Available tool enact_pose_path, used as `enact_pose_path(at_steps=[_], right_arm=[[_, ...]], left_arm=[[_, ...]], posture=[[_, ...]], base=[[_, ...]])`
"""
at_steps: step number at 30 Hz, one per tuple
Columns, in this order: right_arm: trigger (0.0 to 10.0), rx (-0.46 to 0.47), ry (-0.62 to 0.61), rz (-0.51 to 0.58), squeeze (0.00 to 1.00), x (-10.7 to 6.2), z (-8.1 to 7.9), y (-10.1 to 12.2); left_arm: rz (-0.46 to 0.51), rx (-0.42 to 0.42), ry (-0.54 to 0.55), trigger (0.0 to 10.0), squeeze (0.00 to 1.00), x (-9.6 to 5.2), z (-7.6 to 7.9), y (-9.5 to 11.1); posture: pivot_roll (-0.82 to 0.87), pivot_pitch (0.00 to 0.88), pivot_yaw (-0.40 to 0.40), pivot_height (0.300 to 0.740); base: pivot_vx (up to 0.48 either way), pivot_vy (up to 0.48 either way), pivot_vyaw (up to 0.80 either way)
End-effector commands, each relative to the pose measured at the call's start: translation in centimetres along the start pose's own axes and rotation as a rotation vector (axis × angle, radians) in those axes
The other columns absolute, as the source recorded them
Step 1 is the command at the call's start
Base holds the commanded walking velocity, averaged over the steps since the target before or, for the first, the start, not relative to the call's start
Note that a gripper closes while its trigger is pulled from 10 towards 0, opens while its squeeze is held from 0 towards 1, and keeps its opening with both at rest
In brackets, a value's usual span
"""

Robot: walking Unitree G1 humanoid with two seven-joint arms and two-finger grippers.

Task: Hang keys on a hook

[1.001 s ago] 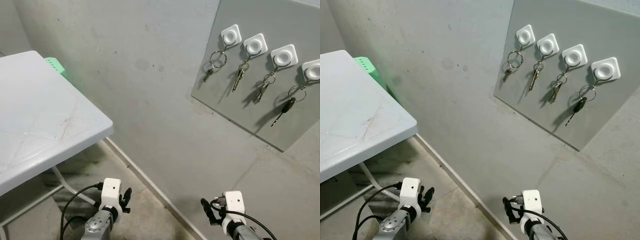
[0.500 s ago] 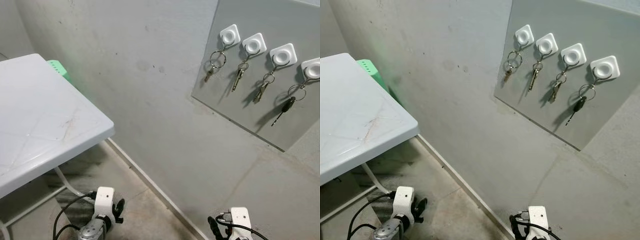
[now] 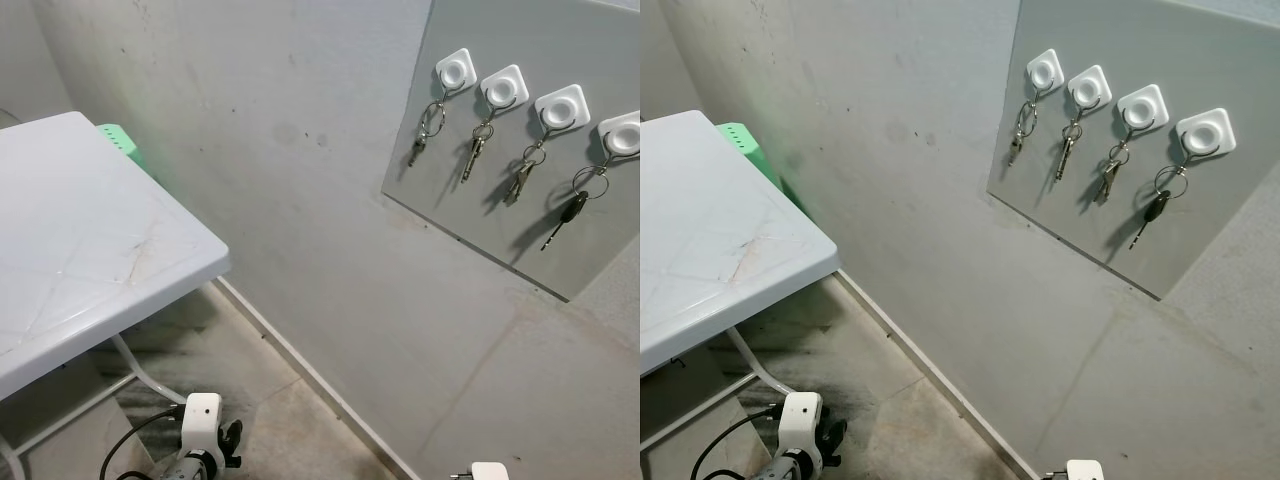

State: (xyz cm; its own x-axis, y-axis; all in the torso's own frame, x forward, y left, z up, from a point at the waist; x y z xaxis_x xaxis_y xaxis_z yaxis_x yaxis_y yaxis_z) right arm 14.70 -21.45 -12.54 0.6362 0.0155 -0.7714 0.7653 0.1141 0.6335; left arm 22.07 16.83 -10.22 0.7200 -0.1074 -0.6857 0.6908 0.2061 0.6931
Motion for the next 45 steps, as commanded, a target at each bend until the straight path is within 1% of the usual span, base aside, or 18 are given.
enact_pose_path(at_steps=[1, 2, 3, 4, 7, 21, 33, 37, 40, 45], right_arm=[[10.0, 0.032, -0.016, -0.016, 0.0, -0.1, 0.2, -0.4], [10.0, 0.06, -0.02, -0.021, 0.0, 0.0, 0.1, -0.4], [10.0, 0.06, -0.02, -0.021, 0.0, 0.0, 0.1, -0.4], [10.0, 0.084, -0.028, -0.022, 0.0, 0.0, 0.0, -0.4], [10.0, 0.08, -0.017, -0.017, 0.0, 0.1, -0.2, -0.2], [10.0, 0.063, 0.006, -0.029, 0.0, 0.2, -0.7, -0.3], [10.0, 0.062, 0.018, -0.036, 0.0, 0.1, -1.1, -0.6], [10.0, 0.065, 0.019, -0.039, 0.0, 0.0, -1.1, -0.8], [10.0, 0.065, 0.019, -0.04, 0.0, 0.0, -1.2, -0.8], [10.0, 0.065, 0.016, -0.062, 0.0, 0.0, -1.1, -1.2]], left_arm=[[-0.023, -0.007, 0.013, 10.0, 0.0, -0.1, -0.1, -0.7], [-0.027, 0.0, 0.01, 10.0, 0.0, -0.1, 0.0, -0.8], [-0.027, 0.0, 0.01, 10.0, 0.0, -0.1, 0.0, -0.8], [-0.036, -0.001, 0.01, 10.0, 0.0, -0.2, 0.0, -1.0], [-0.039, -0.017, 0.013, 10.0, 0.0, -0.2, 0.0, -1.1], [-0.068, -0.012, 0.029, 10.0, 0.0, -0.5, -0.5, -1.8], [-0.089, -0.009, 0.027, 10.0, 0.0, -0.6, -0.3, -2.4], [-0.097, 0.003, 0.029, 10.0, 0.0, -0.6, -0.4, -2.5], [-0.1, -0.01, 0.038, 10.0, 0.0, -0.6, -0.5, -2.5], [-0.102, -0.002, 0.041, 10.0, 0.0, -0.6, -0.6, -2.5]], posture=[[0.09, 0.0, -0.052, 0.74], [0.09, 0.0, -0.051, 0.74], [0.09, 0.0, -0.051, 0.74], [0.09, 0.0, -0.048, 0.74], [0.09, 0.0, -0.048, 0.74], [0.1, 0.0, -0.055, 0.74], [0.1, 0.0, -0.056, 0.74], [0.1, 0.0, -0.055, 0.74], [0.1, 0.0, -0.055, 0.74], [0.1, 0.0, -0.055, 0.74]], base=[[0.0, 0.0, 0.0], [0.0, 0.0, 0.0], [0.0, 0.0, 0.0], [0.0, 0.0, 0.0], [0.0, 0.235, 0.0], [0.0, 0.463, 0.0], [0.0, 0.48, 0.0], [0.0, 0.152, 0.0], [0.0, 0.0, 0.0], [0.0, 0.0, 0.0]])
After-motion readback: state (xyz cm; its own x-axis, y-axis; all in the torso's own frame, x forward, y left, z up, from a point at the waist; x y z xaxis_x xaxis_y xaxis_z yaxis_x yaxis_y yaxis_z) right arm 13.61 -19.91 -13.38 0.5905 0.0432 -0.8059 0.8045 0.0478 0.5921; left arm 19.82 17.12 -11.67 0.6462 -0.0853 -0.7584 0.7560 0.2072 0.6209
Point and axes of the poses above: a point about 5 cm out from each wrist's last joint towards the gripper, its own x axis pointing out of the wrist towards the gripper, its own y axis along the axis of the wrist's last joint, z = x × y, the point moved 4 cm from there along x, pointing out of the wrist towards the gripper, and after that the axes turned 8 degrees about -x, right-handed, at the moved point
